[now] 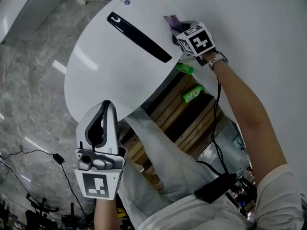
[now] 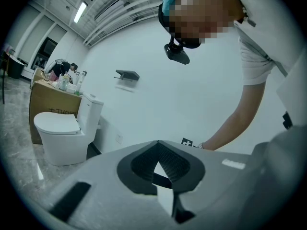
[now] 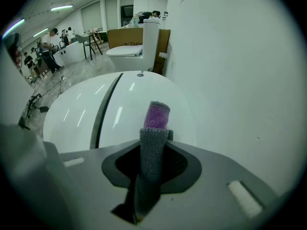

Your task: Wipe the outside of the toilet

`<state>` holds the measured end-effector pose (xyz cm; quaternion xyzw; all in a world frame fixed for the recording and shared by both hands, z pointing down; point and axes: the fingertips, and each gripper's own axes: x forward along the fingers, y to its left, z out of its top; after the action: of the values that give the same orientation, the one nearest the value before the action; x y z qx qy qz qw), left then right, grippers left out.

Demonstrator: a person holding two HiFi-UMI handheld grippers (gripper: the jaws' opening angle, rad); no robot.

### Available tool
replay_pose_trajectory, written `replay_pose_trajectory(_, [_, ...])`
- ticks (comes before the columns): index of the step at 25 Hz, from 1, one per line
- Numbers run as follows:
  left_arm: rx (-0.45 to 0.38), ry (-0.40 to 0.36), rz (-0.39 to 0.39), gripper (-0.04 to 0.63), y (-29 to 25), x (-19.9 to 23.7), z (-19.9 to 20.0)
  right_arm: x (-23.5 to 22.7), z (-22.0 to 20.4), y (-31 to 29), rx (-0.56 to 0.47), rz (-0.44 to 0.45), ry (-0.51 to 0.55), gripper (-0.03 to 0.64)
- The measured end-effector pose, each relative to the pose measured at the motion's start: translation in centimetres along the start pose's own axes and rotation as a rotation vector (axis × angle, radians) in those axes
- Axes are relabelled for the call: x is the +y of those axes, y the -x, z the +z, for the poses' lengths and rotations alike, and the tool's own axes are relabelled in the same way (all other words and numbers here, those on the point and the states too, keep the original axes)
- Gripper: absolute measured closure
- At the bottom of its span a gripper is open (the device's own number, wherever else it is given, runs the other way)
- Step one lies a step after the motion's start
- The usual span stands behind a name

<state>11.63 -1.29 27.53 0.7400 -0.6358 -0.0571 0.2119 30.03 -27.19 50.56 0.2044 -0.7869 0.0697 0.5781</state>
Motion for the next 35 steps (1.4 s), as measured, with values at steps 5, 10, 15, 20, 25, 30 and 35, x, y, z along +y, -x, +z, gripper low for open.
replay_pose_trajectory(5, [-0.001,-0.007,-0.016,0.591,2.5,0.5,0.1,4.2,0.2,0.8,-0.001,0.019,0.036,0.525])
replay_pose_trajectory(10, [-0.017,-0.013,-0.008,0.591,5.7,1.5,0.3,8.1,0.3,1.5,0.009,0.010,0.069,0.524])
replay_pose_trajectory(15, [-0.017,-0.003,0.008,0.591,8.6,3.0,0.1,10.7,0.8,1.3,0.009,-0.023,0.077,0.525])
replay_pose_trajectory(20, [0.001,0.004,0.022,0.591,12.0,4.5,-1.4,13.6,0.6,0.4,0.027,-0.064,0.121,0.525])
replay_pose_trajectory(25, [0.007,0.000,0.043,0.591,14.5,6.3,-2.1,18.1,0.0,-1.4,0.049,-0.073,0.165,0.525])
replay_pose_trajectory(30, [-0.025,-0.009,0.053,0.591,16.9,8.1,-1.9,21.3,0.7,-1.6,0.017,-0.037,-0.030,0.525])
replay_pose_trajectory(35, [-0.043,0.007,0.050,0.591,18.1,8.9,-1.1,24.7,1.3,-2.1,0.026,-0.018,-0.028,0.524])
